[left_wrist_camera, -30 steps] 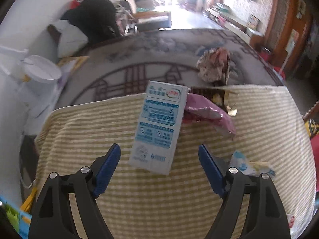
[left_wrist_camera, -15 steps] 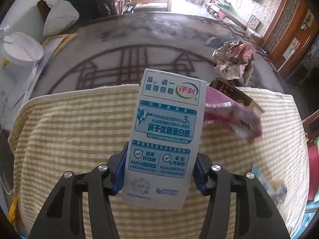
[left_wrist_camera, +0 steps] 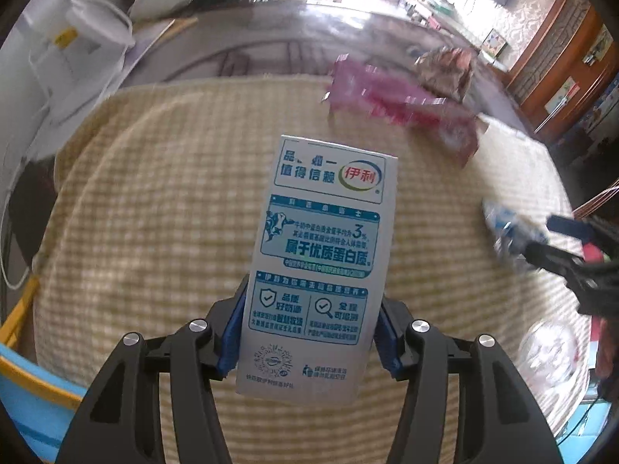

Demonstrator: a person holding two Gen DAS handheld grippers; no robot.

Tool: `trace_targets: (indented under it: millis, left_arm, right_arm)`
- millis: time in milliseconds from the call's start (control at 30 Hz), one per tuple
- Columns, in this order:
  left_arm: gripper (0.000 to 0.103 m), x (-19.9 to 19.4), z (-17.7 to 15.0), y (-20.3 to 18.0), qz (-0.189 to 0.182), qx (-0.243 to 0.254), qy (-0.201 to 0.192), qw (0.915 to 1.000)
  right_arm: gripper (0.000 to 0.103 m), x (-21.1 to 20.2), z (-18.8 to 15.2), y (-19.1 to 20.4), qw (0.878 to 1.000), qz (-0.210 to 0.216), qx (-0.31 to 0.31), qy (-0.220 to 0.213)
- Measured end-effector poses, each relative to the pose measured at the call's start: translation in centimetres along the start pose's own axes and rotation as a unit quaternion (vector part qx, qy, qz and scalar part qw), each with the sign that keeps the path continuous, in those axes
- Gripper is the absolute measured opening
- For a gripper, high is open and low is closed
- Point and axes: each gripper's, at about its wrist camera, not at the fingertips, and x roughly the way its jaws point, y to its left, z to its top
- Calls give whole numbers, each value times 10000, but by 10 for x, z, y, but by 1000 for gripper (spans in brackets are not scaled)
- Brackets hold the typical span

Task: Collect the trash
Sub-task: 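Grasp the white milk carton with the left tool while the right tool grasps the blue-white wrapper, then carry the milk carton and blue-white wrapper over the red bin with both tools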

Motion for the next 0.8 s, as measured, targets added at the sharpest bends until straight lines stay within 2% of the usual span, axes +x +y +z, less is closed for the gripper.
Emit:
trace_targets:
  millis: [33, 100, 133, 200, 333, 400, 433, 467, 633, 800]
  left_arm:
    - [53, 1, -2, 1, 33, -5, 17, 10000]
    - [55, -5, -5, 4, 37, -20, -55, 10000]
    - [60, -8, -4, 5, 12, -19, -112, 9999]
    - [64, -10, -4, 5, -1, -28, -180, 9998]
    - [64, -7, 1, 4, 15, -54, -171, 9998]
    - [60, -4, 4, 2, 63, -29, -159, 9999]
    - [50, -3, 3, 1, 71, -20, -144, 9999]
    - [50, -5, 4, 0, 74, -30, -158, 9998]
    - [49, -33, 3, -12, 80, 76, -628, 9980]
    - [49, -56, 2, -26, -61, 104, -887, 9960]
  right_arm:
    - [42, 7, 1, 3, 9999, -1, -96, 112]
    - [33, 9, 1, 5, 9999, -19, -133, 103]
    - [25, 5, 1, 4, 9999, 121, -57, 85]
    - [23, -4, -3, 3, 9997, 227, 46, -49]
    - [22, -39, -15, 1, 9981, 367, 215, -444]
    - [23, -57, -23, 0, 9963, 466, 335, -643]
    - [22, -64, -26, 0, 9954, 504, 385, -718]
    - [22, -75, -30, 1, 9939, 547, 466, -834]
    - [23, -114, -45, 6, 9865, 546, 730, -1359]
    - [23, -130, -57, 2, 9799, 538, 1019, -1626]
